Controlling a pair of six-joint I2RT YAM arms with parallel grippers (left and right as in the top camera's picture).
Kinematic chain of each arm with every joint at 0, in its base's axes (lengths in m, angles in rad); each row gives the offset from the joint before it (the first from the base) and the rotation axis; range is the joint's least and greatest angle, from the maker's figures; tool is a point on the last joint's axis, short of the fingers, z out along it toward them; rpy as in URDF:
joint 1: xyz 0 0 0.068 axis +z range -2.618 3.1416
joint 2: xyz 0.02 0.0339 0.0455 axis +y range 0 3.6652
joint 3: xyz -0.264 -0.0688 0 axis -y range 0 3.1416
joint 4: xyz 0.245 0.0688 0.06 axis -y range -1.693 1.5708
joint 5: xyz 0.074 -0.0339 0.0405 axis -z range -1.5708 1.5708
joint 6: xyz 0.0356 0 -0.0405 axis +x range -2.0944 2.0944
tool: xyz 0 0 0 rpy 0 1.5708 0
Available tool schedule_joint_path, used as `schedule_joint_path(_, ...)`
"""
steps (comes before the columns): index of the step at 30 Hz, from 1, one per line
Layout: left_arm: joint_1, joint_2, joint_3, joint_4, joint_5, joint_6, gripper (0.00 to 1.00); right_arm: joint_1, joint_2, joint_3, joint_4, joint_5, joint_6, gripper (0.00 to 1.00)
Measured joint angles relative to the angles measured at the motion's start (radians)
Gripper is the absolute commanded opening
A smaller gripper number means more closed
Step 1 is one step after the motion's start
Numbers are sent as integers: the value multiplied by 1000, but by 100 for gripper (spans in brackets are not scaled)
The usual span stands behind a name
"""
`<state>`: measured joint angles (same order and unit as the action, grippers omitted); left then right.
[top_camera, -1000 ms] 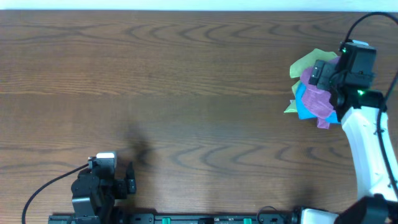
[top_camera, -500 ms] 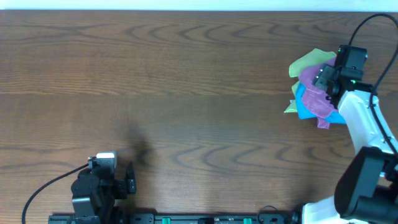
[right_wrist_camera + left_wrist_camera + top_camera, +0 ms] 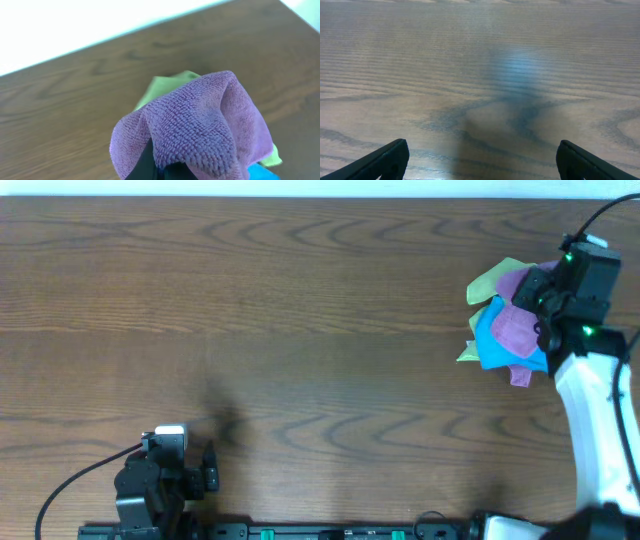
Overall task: Fold the cloth
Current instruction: 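Lift the purple cloth and carry it left toward table center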
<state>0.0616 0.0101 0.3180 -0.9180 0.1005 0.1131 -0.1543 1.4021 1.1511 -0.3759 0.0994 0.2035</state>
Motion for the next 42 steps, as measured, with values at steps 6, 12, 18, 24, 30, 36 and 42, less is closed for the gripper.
schedule_joint_path(6,0,0,0,0,0,0,95,125,-86,1,-93,-37,-32,1)
schedule_joint_path(12,0,0,0,0,0,0,95,355,-129,1,-190,-57,-63,1)
schedule_joint_path(18,0,0,0,0,0,0,95,640,-145,1,-240,-123,-76,1)
schedule_joint_path(24,0,0,0,0,0,0,95,871,-146,1,-246,-196,-72,1)
schedule_joint_path(30,0,0,0,0,0,0,95,1009,-146,1,-304,-285,-36,1)
schedule_joint_path(36,0,0,0,0,0,0,95,959,-10,6,-235,-235,-34,21)
schedule_joint_path(42,0,0,0,0,0,0,95,688,267,11,35,-14,24,74)
